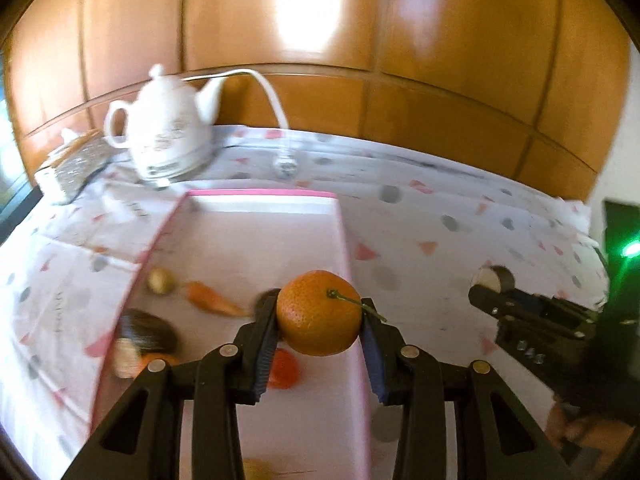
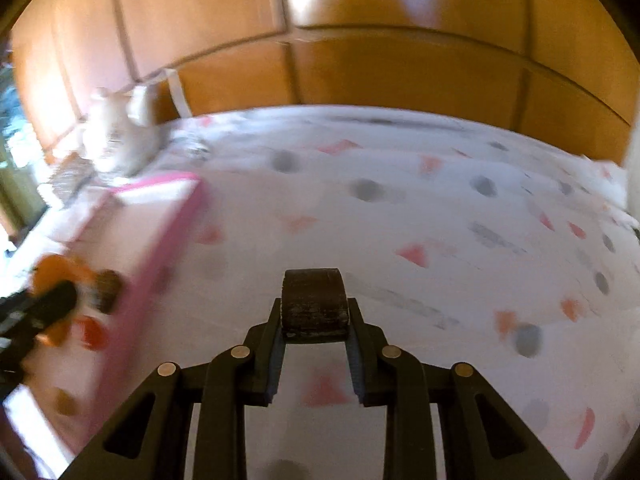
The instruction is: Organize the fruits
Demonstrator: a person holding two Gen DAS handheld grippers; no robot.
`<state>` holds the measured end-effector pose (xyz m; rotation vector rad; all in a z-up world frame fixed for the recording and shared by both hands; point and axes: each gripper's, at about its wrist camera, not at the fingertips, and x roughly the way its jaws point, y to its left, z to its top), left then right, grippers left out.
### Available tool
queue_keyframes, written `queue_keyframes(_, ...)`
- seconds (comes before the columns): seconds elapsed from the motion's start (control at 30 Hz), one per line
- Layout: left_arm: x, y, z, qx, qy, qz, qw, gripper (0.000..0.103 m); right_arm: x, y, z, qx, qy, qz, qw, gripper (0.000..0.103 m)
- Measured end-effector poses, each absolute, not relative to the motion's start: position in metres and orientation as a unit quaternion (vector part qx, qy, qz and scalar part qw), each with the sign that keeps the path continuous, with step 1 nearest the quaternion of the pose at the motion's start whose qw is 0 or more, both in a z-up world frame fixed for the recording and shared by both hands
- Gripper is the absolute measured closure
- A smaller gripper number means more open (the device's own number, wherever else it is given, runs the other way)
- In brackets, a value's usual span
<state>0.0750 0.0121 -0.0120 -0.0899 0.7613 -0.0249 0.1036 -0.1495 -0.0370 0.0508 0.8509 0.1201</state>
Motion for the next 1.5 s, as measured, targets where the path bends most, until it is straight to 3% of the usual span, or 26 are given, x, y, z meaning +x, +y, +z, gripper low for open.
queue_keyframes(0.47,0.054,0.076,-0.022,-0.074,0.371,0.057,0.924,0.059,0.141,-0.030,-0.006,0.004,0.413,0.194,0.890,0.076)
queue_keyframes(0.6,0.050,0.083,-0.016,-0.084,0.361,0.061,0.927,0.049,0.150,-0.008,-0.007,-0.006,0.422,0.211,0.882,0.075)
queue_keyframes(0.77,0.043,0.092,-0.010,-0.090,0.351,0.067,0.930,0.043,0.150,0.006,-0.009,-0.007,0.427,0.223,0.876,0.070)
queue_keyframes(1.07,0.033,0.093,-0.003,-0.083,0.338,0.076,0.934,0.029,0.122,-0.009,-0.002,0.002,0.407,0.209,0.889,0.070)
queue_keyframes(1.5,0.020,0.090,0.004,-0.082,0.326,0.094,0.937,0.000,0.074,-0.032,-0.004,-0.015,0.385,0.160,0.909,0.068)
